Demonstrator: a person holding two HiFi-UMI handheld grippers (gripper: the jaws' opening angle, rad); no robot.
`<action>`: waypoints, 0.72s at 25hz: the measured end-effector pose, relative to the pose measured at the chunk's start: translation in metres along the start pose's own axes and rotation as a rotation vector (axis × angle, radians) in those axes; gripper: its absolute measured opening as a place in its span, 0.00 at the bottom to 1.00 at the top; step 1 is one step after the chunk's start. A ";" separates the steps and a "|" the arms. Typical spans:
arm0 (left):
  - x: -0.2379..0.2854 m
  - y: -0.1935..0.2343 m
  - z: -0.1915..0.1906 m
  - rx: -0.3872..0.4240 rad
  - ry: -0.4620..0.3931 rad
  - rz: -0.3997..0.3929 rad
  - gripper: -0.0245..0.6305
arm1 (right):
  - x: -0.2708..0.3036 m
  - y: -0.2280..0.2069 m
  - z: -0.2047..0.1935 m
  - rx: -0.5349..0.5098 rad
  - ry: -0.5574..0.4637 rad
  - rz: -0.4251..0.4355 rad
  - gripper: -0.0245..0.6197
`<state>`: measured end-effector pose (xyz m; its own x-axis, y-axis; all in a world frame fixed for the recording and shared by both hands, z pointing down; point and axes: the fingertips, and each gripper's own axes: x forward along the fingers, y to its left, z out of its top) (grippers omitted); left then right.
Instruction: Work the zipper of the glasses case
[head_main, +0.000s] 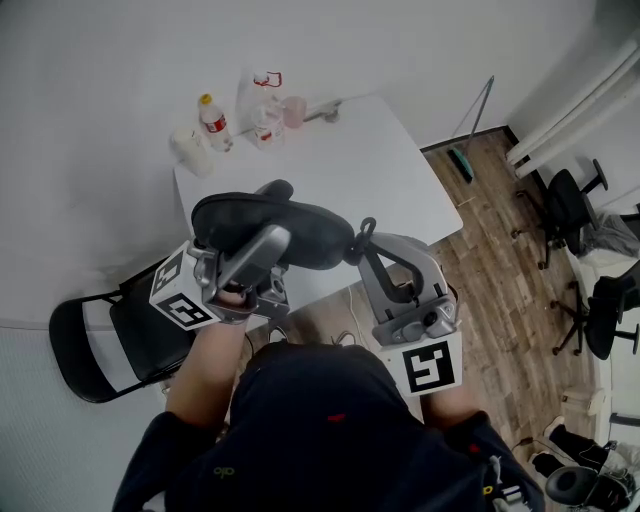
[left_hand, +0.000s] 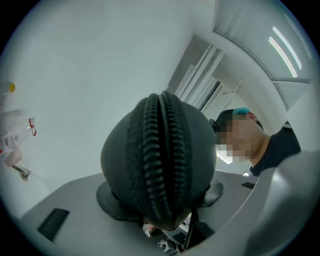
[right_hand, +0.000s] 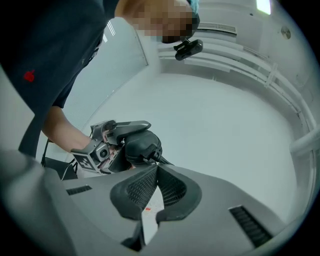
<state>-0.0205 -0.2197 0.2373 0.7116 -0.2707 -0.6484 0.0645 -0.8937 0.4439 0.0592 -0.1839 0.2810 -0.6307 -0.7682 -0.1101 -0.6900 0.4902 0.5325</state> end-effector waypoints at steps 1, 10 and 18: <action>0.000 -0.002 0.000 0.007 0.009 -0.013 0.43 | 0.000 0.000 0.001 -0.006 -0.002 0.004 0.07; -0.002 -0.012 -0.005 0.082 0.124 -0.089 0.43 | 0.004 0.003 0.008 -0.096 -0.018 0.027 0.07; -0.007 -0.018 -0.043 0.170 0.394 -0.113 0.43 | 0.002 0.015 -0.001 -0.138 0.016 0.138 0.07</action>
<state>0.0034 -0.1861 0.2610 0.9213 -0.0400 -0.3868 0.0649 -0.9649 0.2543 0.0475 -0.1786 0.2899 -0.7091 -0.7049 -0.0154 -0.5418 0.5308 0.6517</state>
